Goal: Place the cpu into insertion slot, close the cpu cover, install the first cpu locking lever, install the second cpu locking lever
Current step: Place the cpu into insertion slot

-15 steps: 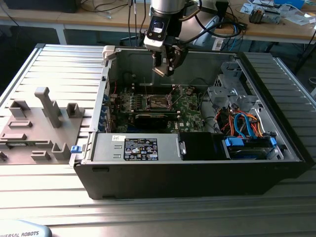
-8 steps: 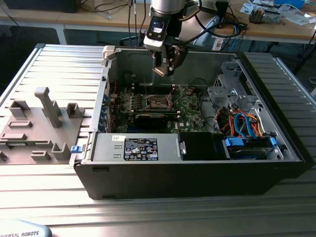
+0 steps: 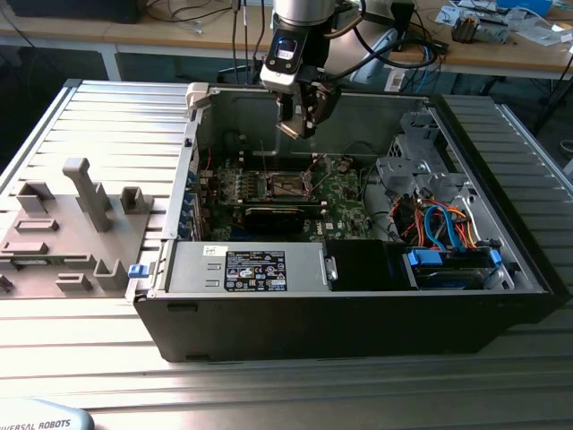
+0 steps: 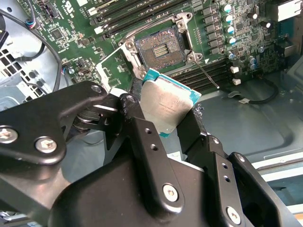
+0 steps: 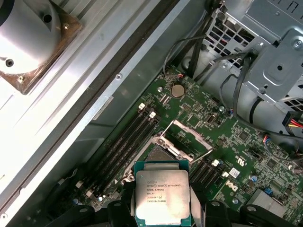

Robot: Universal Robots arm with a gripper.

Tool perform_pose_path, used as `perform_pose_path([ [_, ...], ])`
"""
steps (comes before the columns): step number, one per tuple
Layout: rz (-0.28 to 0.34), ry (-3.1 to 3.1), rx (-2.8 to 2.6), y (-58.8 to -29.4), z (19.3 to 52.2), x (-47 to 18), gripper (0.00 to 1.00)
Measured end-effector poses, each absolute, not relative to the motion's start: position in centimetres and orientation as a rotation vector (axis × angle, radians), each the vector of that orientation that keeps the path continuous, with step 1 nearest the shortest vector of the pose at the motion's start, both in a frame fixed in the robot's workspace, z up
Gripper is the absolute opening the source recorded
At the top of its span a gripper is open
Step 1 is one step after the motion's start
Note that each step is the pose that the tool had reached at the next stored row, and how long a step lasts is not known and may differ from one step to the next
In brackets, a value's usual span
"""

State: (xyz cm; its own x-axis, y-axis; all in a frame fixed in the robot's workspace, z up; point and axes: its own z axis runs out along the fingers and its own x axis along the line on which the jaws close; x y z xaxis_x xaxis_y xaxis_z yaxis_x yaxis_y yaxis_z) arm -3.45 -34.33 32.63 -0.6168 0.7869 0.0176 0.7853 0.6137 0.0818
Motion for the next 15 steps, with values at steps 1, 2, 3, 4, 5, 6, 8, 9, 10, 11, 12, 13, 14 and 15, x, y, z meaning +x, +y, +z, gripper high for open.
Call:
perform_pose_path([
  [1,0.127,2.804,1.367,-34.33,32.63,-3.45,0.54],
  [2,0.127,2.803,1.368,-34.33,32.63,-3.45,0.54],
  [3,0.127,2.803,1.369,-34.33,32.63,-3.45,0.54],
  [4,0.127,2.802,1.369,-34.33,32.63,-3.45,0.54],
  [5,0.127,2.802,1.371,-34.33,32.63,-3.45,0.54],
  [6,0.127,2.801,1.371,-34.33,32.63,-3.45,0.54],
  [8,0.127,2.8,1.373,-34.33,32.63,-3.45,0.54],
  [9,0.127,2.8,1.374,-34.33,32.63,-3.45,0.54],
  [10,0.127,2.799,1.375,-34.33,32.63,-3.45,0.54],
  [11,0.127,2.799,1.376,-34.32,32.63,-3.45,0.54],
  [12,0.127,2.798,1.377,-34.32,32.63,-3.45,0.54],
  [13,0.127,2.798,1.378,-34.32,32.63,-3.45,0.54],
  [14,0.127,2.797,1.379,-34.32,32.63,-3.45,0.54],
  [15,0.127,2.797,1.38,-34.32,32.62,-3.45,0.54],
])
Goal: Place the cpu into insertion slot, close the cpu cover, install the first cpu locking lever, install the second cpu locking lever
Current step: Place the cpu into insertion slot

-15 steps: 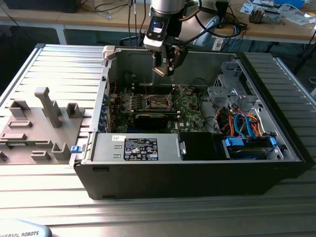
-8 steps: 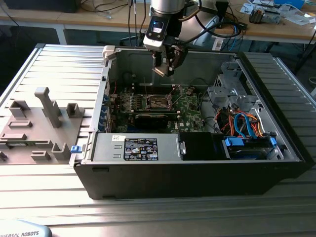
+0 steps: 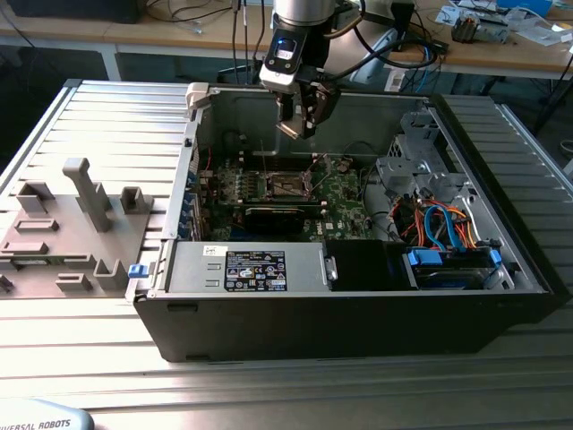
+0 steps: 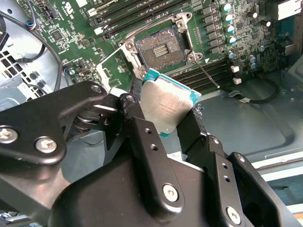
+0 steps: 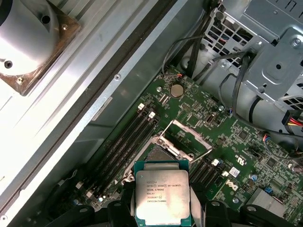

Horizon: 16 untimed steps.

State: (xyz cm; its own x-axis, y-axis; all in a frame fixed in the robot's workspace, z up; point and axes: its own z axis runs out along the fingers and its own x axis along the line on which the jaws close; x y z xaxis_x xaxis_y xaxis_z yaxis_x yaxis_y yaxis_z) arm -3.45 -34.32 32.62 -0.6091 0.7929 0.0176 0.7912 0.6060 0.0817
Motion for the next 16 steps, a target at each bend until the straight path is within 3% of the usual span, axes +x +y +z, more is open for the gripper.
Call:
perform_pose_path([
  [16,0.126,2.784,1.404,-34.33,32.61,-3.45,0.54],
])
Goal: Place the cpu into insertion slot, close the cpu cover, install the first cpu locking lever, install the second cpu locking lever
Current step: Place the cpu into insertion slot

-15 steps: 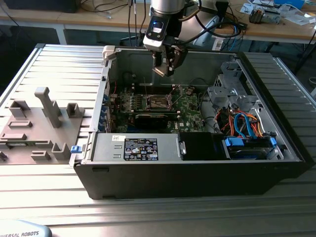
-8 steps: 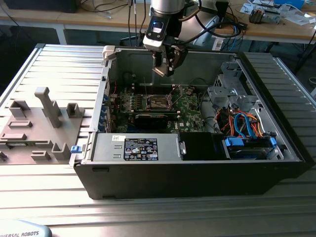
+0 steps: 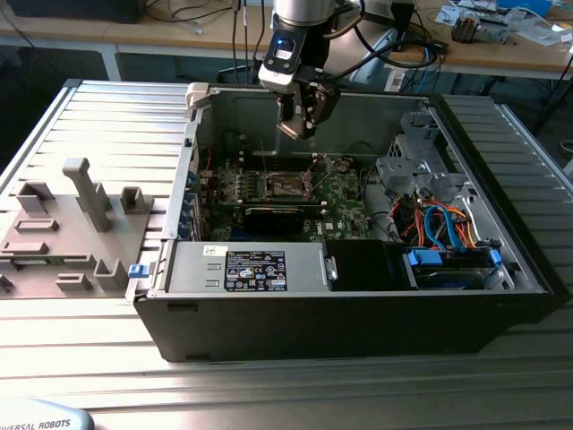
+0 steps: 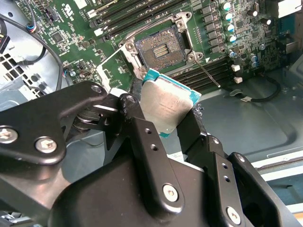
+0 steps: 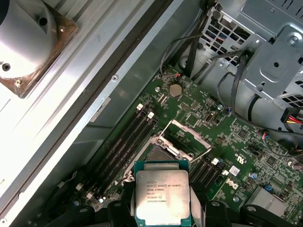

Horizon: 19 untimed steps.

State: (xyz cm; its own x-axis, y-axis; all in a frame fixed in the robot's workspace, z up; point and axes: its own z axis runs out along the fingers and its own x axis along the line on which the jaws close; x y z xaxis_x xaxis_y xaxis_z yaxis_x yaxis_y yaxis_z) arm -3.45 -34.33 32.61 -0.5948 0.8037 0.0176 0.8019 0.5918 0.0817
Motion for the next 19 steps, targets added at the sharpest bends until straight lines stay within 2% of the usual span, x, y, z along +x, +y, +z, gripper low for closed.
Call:
perform_pose_path([
  [19,0.126,2.768,1.432,-34.33,32.58,-3.45,0.54],
])
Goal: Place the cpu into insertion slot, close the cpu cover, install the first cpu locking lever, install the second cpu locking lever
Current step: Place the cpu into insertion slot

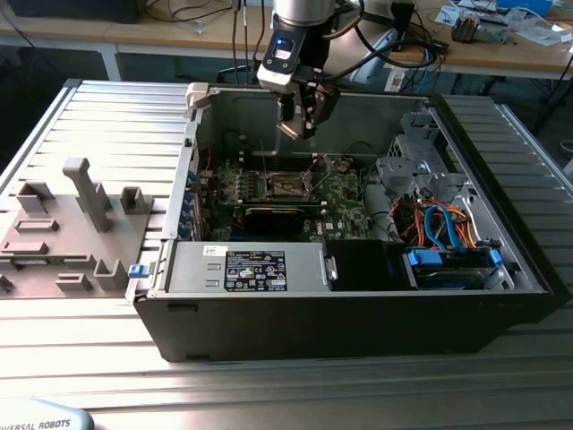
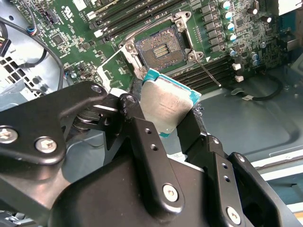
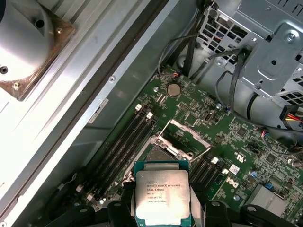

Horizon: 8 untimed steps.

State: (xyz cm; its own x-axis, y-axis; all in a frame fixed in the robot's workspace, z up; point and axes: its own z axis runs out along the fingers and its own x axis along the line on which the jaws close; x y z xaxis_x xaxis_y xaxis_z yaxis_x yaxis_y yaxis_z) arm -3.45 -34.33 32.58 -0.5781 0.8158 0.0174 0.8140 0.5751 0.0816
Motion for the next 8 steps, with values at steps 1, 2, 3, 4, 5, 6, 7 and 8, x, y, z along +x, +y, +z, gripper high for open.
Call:
perform_pose_path([
  [1,0.126,2.767,1.434,-34.32,32.58,-3.45,0.54],
  [2,0.126,2.766,1.437,-34.33,32.57,-3.45,0.54],
  [3,0.126,2.765,1.439,-34.33,32.57,-3.45,0.54],
  [4,0.126,2.764,1.441,-34.33,32.57,-3.45,0.54],
  [5,0.126,2.763,1.442,-34.32,32.57,-3.45,0.54],
  [6,0.126,2.763,1.443,-34.33,32.57,-3.45,0.54],
  [7,0.126,2.762,1.445,-34.33,32.57,-3.45,0.54],
  [8,0.126,2.761,1.446,-34.33,32.57,-3.45,0.54],
])
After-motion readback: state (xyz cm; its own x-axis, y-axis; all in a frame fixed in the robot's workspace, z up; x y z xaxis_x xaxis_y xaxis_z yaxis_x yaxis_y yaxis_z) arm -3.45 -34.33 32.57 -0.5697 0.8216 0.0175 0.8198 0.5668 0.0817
